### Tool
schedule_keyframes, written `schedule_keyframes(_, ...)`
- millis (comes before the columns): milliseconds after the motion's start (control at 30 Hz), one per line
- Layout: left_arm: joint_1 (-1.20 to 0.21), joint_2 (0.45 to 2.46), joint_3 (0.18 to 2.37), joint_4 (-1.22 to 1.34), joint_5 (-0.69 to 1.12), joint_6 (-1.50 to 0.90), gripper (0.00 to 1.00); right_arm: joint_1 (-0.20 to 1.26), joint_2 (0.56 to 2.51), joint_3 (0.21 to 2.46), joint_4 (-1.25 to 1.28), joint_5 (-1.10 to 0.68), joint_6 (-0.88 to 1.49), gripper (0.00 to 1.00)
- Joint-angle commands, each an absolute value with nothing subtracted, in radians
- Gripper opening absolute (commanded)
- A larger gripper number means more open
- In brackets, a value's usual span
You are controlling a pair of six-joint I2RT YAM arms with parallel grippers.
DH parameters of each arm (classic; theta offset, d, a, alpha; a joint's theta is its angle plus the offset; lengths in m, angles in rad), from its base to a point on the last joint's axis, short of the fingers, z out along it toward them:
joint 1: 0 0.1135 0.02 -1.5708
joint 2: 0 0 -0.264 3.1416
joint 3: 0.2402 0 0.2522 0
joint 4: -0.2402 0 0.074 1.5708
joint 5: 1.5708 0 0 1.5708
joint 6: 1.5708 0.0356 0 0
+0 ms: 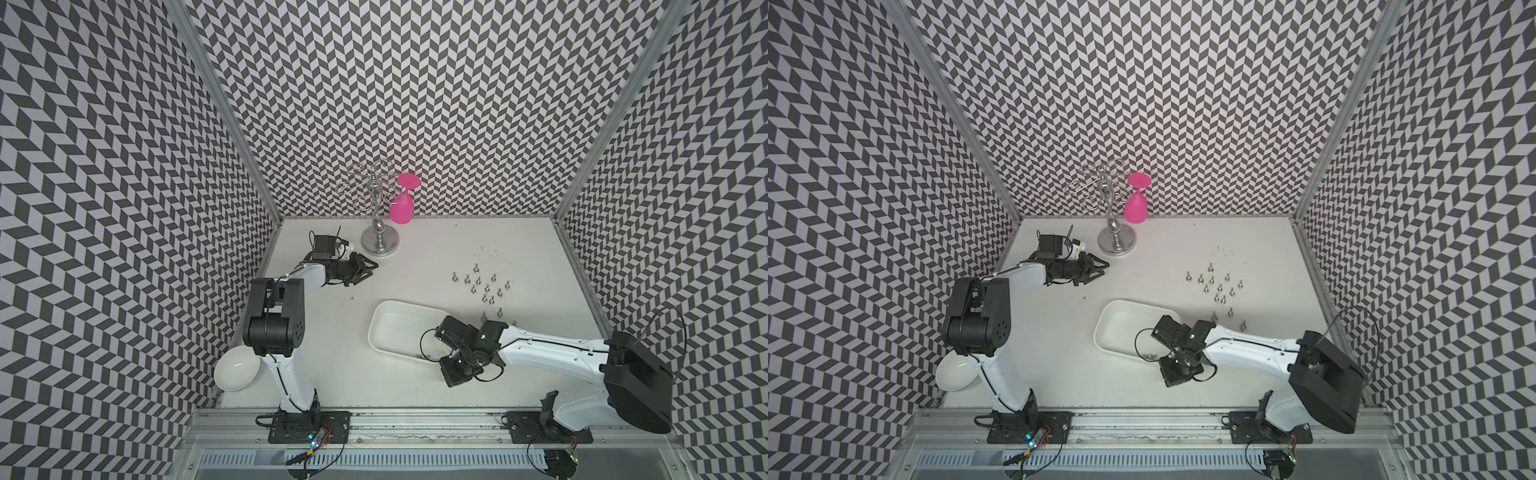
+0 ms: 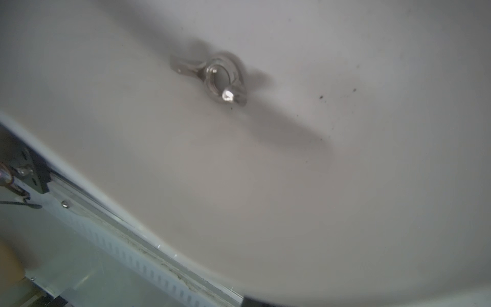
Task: Take out the wing nut from the storage box
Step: Adjust the storage box at the center of the board.
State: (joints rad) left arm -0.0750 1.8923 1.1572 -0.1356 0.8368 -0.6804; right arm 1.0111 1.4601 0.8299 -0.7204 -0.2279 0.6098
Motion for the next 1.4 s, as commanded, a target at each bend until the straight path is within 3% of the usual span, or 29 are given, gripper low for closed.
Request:
schedule_keyframes(0,-0.104,1.909,1.177,-0.082,0.896,-0.638,0.43,1.002,1.497,0.891,-0.685,-0.139,0.589,0.0)
schedule_keyframes(500,-0.125,1.834,0.993,-0.098,0.867,-0.558,0.42,0.859,1.613,1.013,-0.666,-0.061,0.528,0.0)
schedule_keyframes(1000,-0.127,1.587,0.755,-0.138,0.813,-0.572,0.42,0.735,1.821,1.242,-0.689,-0.024,0.402,0.0)
schedule_keyframes(1367,-0.251,1.388,0.55,-0.1,0.809,-0.69,0.42,0.643,1.835,1.277,-0.736,0.031,0.335,0.0)
